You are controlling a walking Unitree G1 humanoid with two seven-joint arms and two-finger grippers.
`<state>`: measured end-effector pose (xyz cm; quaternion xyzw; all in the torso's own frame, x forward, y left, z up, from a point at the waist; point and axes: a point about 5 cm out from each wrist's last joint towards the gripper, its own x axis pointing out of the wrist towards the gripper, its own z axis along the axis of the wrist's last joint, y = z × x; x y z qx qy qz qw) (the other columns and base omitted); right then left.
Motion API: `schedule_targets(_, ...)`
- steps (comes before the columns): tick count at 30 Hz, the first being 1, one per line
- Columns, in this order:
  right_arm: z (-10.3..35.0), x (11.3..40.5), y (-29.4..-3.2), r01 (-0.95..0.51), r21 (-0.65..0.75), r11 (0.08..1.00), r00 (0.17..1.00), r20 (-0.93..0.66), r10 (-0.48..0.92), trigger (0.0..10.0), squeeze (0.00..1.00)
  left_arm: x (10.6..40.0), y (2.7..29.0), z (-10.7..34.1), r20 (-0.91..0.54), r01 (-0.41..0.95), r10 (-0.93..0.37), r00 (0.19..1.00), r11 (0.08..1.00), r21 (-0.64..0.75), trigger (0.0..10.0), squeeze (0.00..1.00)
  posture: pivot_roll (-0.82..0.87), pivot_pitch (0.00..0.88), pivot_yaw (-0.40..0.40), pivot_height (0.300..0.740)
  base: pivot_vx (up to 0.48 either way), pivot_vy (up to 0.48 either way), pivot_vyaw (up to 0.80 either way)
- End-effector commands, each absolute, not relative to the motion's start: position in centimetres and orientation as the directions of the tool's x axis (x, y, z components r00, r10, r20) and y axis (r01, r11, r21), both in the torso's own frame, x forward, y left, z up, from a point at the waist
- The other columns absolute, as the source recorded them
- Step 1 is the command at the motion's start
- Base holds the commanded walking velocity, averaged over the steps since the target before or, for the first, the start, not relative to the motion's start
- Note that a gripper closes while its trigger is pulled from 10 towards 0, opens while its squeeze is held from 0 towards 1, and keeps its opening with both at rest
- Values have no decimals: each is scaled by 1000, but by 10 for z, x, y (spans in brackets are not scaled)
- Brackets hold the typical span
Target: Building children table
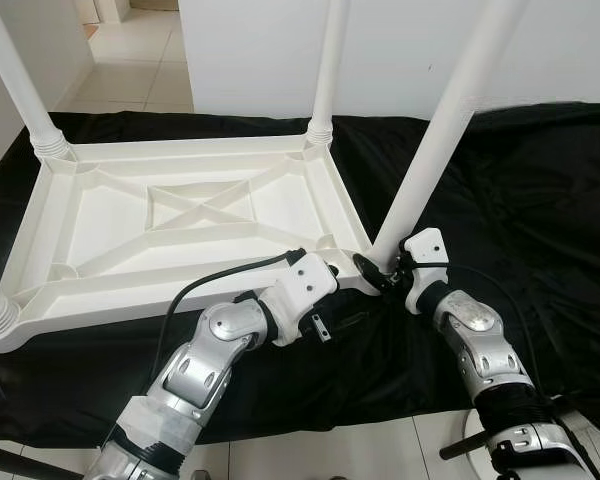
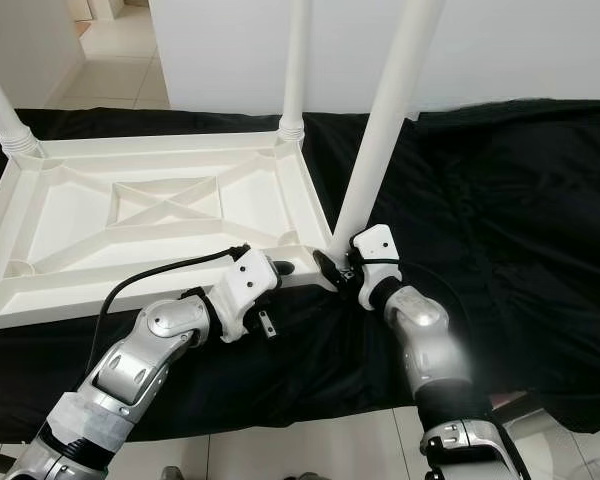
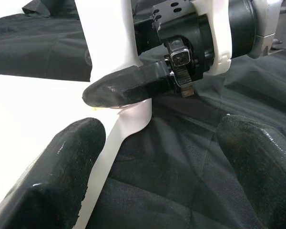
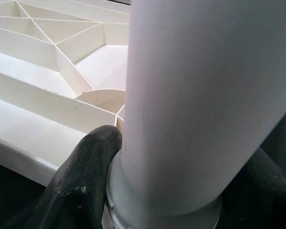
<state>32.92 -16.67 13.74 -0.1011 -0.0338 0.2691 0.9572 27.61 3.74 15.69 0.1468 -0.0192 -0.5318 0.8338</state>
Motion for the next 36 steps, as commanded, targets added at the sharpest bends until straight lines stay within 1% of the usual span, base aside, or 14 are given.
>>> schedule_targets(1, 136, 330, -168, -506, -196, 840, 856, 11, 517, 9843, 0, 276, 37, 154, -133, 877, -887, 443, 397, 273, 10000, 0, -48, 37, -56, 740, 0, 0, 0)
schedule_targets(2, 135, 330, -168, -490, -187, 852, 866, 6, 499, 10000, 0, 276, 37, 153, -134, 876, -886, 444, 398, 272, 10000, 0, -47, 34, -58, 740, 0, 0, 0)
schedule_targets(13, 134, 330, -160, -404, -137, 904, 911, 27, 412, 10000, 0, 274, 38, 151, -137, 876, -884, 447, 402, 268, 10000, 0, -46, 25, -65, 740, 0, 0, 0)
schedule_targets(16, 134, 329, -154, -354, -110, 929, 933, 32, 359, 10000, 0, 274, 37, 151, -135, 876, -884, 448, 403, 267, 10000, 0, -44, 22, -72, 740, 0, 0, 0)
schedule_targets(17, 135, 328, -151, -297, -71, 952, 953, 37, 301, 10000, 0, 274, 37, 151, -135, 875, -884, 448, 403, 267, 10000, 0, -44, 21, -77, 740, 0, 0, 0)
schedule_targets(20, 135, 327, -148, -242, -44, 969, 969, 40, 244, 10000, 0, 273, 36, 150, -134, 875, -884, 448, 403, 267, 10000, 0, -43, 21, -79, 740, 0, 0, 0)
schedule_targets(22, 129, 323, -141, -120, 21, 993, 992, 28, 119, 10000, 0, 273, 35, 150, -132, 875, -884, 449, 404, 267, 10000, 0, -45, 18, -82, 740, 0, 0, 0)
schedule_targets(23, 129, 323, -141, -120, 21, 993, 992, 28, 119, 10000, 0, 273, 35, 150, -132, 875, -884, 449, 404, 267, 10000, 0, -45, 18, -82, 740, 0, 0, 0)
schedule_targets(24, 125, 321, -137, -50, 43, 998, 999, 19, 49, 10000, 0, 273, 35, 150, -130, 874, -884, 450, 406, 266, 10000, 0, -40, 18, -88, 740, 0, 0, 0)
schedule_targets(25, 125, 321, -137, -50, 43, 998, 999, 19, 49, 10000, 0, 273, 35, 150, -130, 874, -884, 450, 406, 266, 10000, 0, -40, 18, -88, 740, 0, 0, 0)
schedule_targets(27, 116, 315, -130, 91, 69, 993, 996, -17, -90, 10000, 0, 273, 33, 151, -123, 872, -883, 453, 411, 264, 10000, 0, -35, 20, -92, 740, 0, 0, 0)
schedule_targets(28, 114, 314, -128, 130, 70, 989, 991, -26, -129, 10000, 0, 273, 33, 151, -121, 872, -882, 455, 413, 263, 10000, 0, -34, 22, -94, 740, 0, 0, 0)
schedule_targets(32, 117, 313, -120, 122, 59, 991, 992, -19, -121, 10000, 0, 271, 32, 150, -121, 873, -882, 455, 414, 257, 10000, 0, -35, 28, -93, 740, 0, 0, 0)
schedule_targets(36, 119, 314, -122, 114, 39, 993, 993, -15, -113, 10000, 0, 270, 32, 149, -121, 874, -883, 453, 413, 254, 10000, 0, -33, 31, -96, 740, 0, 0, 0)
